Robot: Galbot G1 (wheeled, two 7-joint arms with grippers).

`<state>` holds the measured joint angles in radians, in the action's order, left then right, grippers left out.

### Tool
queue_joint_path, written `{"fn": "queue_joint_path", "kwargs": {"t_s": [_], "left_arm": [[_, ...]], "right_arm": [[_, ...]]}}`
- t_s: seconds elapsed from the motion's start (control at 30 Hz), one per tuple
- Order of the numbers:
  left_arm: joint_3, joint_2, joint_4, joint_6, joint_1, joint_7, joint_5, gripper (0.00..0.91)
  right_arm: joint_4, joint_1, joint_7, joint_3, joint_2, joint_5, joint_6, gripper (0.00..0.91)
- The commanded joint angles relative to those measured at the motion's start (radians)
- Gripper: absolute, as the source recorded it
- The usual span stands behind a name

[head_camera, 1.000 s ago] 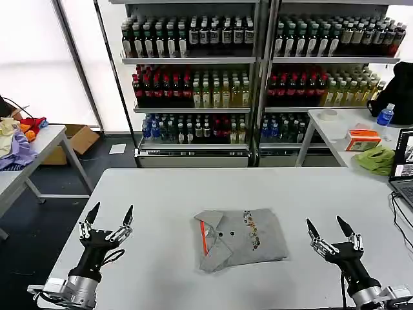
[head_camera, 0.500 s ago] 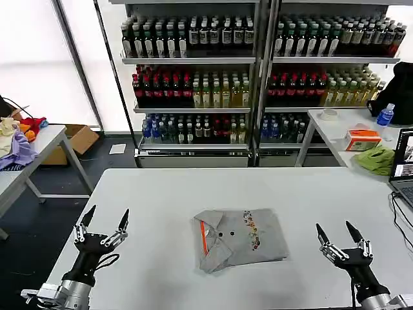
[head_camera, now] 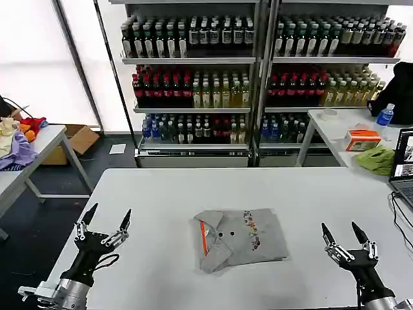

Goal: Fold and organize the clothes.

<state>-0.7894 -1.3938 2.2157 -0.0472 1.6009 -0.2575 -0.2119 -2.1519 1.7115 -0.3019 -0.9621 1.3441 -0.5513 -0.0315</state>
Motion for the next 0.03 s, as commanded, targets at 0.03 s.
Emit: {"fn": "queue_joint_path", "kwargs": {"t_s": [0.03], "left_arm": [[-0.007,-0.008,0.018,-0.015,0.009,-0.022,0.034,0.907]], "right_arm": [[0.008,0.0,-0.002,-0.005,0.005,-0.013,0.015,0.907]]}}
